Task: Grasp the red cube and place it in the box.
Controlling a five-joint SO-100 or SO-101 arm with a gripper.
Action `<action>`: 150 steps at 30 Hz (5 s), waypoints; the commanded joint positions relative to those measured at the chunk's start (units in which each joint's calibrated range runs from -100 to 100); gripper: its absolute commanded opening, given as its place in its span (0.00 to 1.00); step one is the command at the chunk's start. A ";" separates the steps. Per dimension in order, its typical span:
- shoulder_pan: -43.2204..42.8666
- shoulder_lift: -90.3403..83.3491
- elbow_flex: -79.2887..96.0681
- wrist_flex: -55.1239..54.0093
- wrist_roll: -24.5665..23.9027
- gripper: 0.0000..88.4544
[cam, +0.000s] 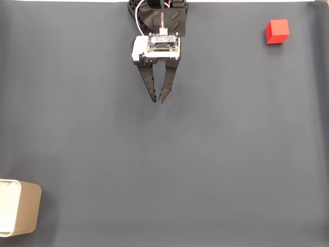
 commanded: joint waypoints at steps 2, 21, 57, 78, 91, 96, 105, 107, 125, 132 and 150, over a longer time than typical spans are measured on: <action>0.39 4.75 -8.35 -1.43 0.59 0.00; 0.89 22.78 -30.43 7.58 1.27 0.00; -0.96 33.78 -44.48 17.26 2.54 0.02; -23.97 36.64 -48.04 17.01 2.59 0.00; -38.81 34.48 -44.66 17.26 4.40 0.00; -43.43 34.13 -44.20 17.50 4.64 0.00; -51.46 33.96 -43.20 17.50 5.27 0.00; -53.09 33.96 -43.11 17.50 5.27 0.00; -64.17 32.22 -40.74 17.17 5.67 0.09; -65.80 32.48 -40.74 17.09 5.62 0.20; -62.39 36.73 -38.27 11.60 9.23 0.42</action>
